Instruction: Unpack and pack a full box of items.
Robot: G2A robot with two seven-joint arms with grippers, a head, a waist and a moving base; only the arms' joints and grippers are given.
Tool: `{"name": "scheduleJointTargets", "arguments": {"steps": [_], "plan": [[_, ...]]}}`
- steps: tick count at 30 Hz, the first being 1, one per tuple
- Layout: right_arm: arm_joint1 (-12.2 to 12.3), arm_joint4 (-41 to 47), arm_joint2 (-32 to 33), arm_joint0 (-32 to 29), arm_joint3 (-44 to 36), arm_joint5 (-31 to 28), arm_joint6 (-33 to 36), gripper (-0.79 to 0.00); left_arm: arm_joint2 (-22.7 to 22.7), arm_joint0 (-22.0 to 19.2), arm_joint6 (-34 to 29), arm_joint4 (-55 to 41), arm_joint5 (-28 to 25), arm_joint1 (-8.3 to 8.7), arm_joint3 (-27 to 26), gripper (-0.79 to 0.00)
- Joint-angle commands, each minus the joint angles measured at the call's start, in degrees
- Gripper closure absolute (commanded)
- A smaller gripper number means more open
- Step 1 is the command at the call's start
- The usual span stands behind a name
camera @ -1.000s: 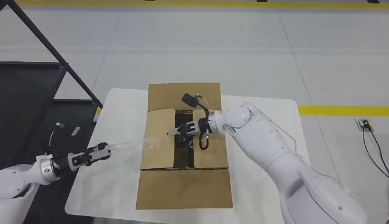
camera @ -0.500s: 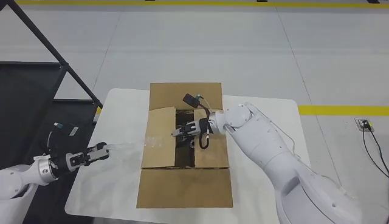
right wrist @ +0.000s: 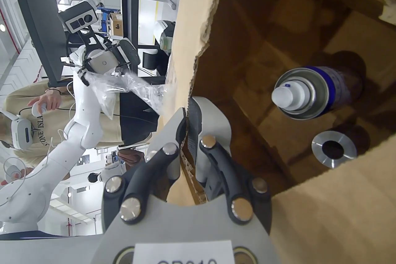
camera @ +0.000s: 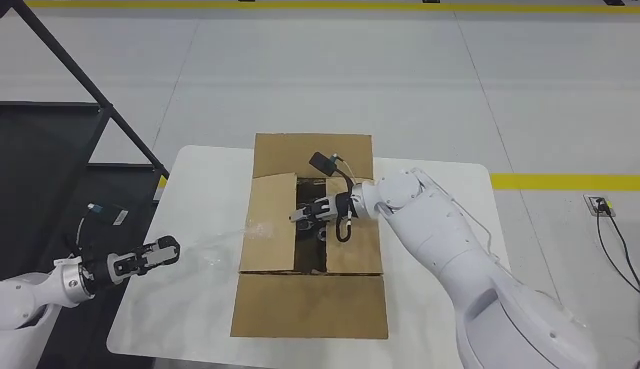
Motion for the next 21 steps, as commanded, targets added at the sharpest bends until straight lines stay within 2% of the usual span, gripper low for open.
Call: {"name": "scheduleJointTargets", "arguments": {"steps": [1, 11, 15, 17, 21], "plan": [[0.07, -0.19, 0.23, -0.05, 0.03, -0.01, 0.11, 0.000, 0.05, 0.05, 0.02, 0.14, -0.02, -0.03, 0.18, -0.785], [0.54, -0.79, 1.72, -0.18, -0.26, -0.84, 0.15, 0.000, 0.33, 0.36, 0.42, 0.23, -0.42, -0.26, 0.19, -0.776], [0.63, -0.98, 2.31, -0.36, -0.54, -1.15, -0.21, 0.000, 1.53, 1.19, 0.84, 2.34, -0.73, -0.46, -1.09, -0.668], [0.66, -1.14, 2.56, -0.39, -0.66, -1.20, -0.27, 0.000, 2.84, 1.32, 1.50, 4.02, -0.66, -0.72, -1.71, -0.557], [0.71, -1.43, 3.07, -0.36, -0.78, -1.16, -0.28, 0.000, 5.38, 0.74, 4.02, 6.27, -1.05, -1.41, -1.93, -0.545]]}}
